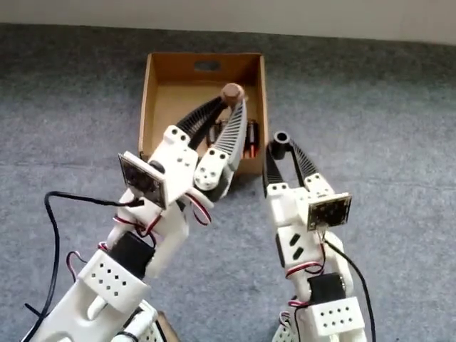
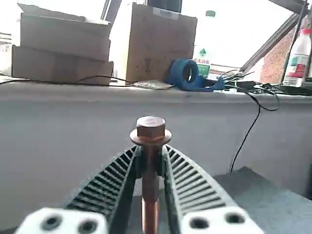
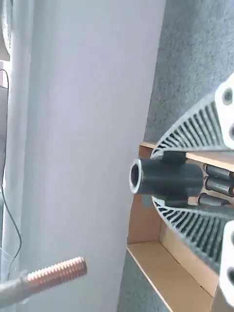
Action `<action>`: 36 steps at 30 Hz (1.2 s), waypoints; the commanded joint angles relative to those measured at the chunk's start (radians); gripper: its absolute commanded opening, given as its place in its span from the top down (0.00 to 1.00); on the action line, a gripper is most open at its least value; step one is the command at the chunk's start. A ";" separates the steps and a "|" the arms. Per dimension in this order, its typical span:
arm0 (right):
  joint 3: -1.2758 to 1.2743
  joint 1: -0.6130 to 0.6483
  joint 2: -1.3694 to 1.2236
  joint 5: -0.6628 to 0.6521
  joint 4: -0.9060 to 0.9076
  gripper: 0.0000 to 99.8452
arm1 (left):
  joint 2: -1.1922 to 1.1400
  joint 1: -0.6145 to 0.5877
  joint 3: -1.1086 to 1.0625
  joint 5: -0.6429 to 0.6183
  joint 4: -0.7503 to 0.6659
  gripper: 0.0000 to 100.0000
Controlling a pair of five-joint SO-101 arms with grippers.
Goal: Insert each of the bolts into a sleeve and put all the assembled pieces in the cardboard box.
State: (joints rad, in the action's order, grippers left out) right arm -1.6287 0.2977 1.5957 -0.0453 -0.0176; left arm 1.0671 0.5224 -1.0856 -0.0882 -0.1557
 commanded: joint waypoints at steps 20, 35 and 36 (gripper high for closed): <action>-0.044 -0.012 0.107 -0.018 0.019 0.99 | -0.282 0.079 0.285 0.003 -0.023 0.99; -0.039 -0.012 0.067 -0.018 0.016 0.99 | -0.282 0.133 0.374 0.002 0.193 0.99; -0.039 -0.012 0.067 -0.018 0.016 0.99 | -0.282 0.143 0.371 0.002 0.193 0.99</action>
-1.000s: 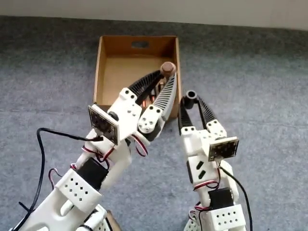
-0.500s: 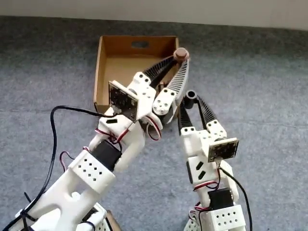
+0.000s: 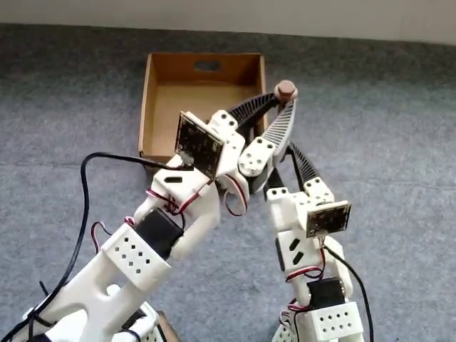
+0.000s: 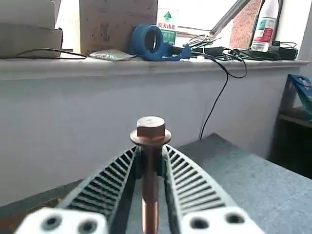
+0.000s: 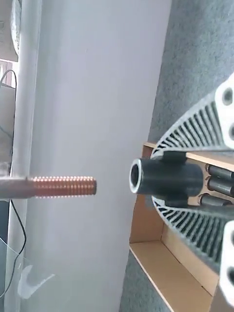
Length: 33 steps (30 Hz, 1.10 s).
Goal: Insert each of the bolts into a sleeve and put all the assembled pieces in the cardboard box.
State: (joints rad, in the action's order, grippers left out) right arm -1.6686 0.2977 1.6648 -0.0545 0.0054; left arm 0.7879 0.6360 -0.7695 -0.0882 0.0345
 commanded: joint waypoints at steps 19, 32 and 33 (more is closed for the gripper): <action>0.007 -0.012 0.004 -0.009 -0.007 0.99 | -0.013 0.024 0.002 0.005 -0.005 0.99; 0.007 -0.012 0.004 -0.009 -0.005 0.99 | -0.091 0.008 0.007 0.005 -0.020 0.99; 0.007 -0.012 0.004 -0.009 -0.005 0.99 | -0.104 0.008 0.005 0.005 -0.041 0.99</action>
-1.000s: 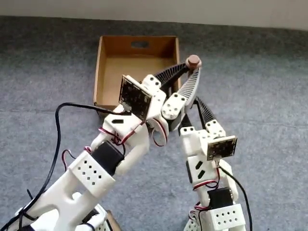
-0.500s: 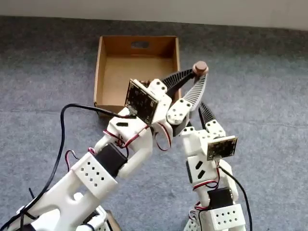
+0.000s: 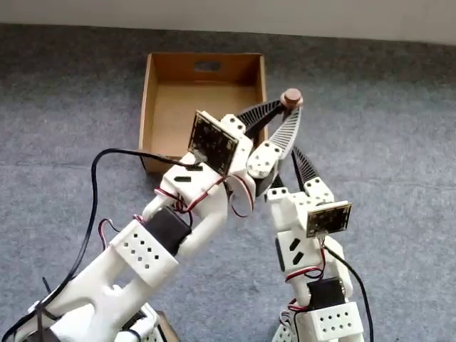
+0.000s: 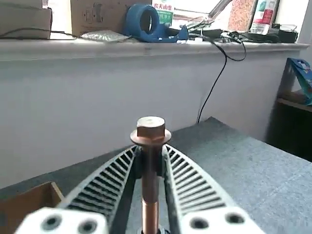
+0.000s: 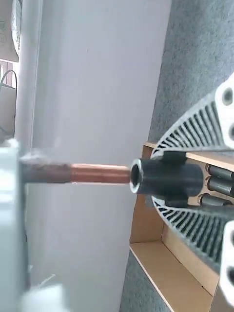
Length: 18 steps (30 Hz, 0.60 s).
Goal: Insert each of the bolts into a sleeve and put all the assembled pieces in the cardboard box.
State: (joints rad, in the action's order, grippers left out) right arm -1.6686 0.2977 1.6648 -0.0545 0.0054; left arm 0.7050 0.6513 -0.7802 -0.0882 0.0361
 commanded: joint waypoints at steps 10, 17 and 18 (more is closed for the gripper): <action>0.007 -0.012 0.002 -0.009 -0.005 0.99 | 0.013 -0.004 0.010 0.003 -0.068 0.99; 0.008 -0.012 0.004 -0.009 -0.005 0.99 | 0.053 -0.005 -0.018 0.003 -0.003 0.99; 0.008 -0.012 0.004 -0.009 -0.005 0.99 | 0.053 -0.007 -0.027 0.003 0.012 0.99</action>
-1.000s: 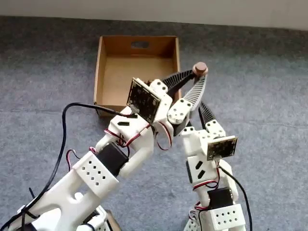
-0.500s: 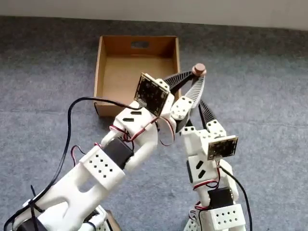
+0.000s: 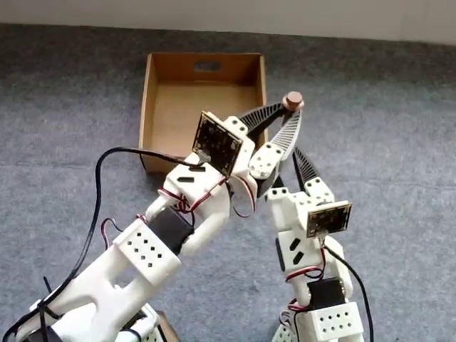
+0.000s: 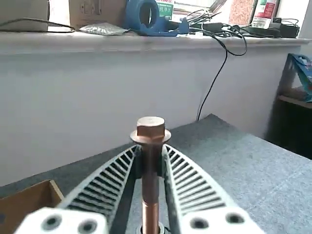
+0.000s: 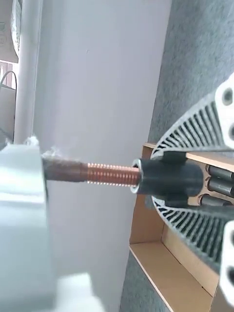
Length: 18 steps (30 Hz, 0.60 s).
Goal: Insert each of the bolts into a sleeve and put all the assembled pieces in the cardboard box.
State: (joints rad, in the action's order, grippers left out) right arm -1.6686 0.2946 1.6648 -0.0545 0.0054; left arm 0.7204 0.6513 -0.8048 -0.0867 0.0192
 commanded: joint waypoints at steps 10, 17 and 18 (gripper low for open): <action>0.008 -0.008 0.002 -0.009 -0.005 0.99 | 0.045 -0.025 -0.054 0.000 0.040 0.99; 0.008 -0.008 0.002 -0.009 -0.005 0.99 | 0.045 -0.025 -0.081 0.000 0.068 0.99; 0.008 -0.008 0.002 -0.009 -0.005 0.99 | 0.045 -0.025 -0.079 0.000 0.086 0.99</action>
State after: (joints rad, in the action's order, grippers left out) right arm -1.6686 0.2961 1.6648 -0.0545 0.0054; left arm 0.7281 0.6437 -0.8953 -0.0882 0.0698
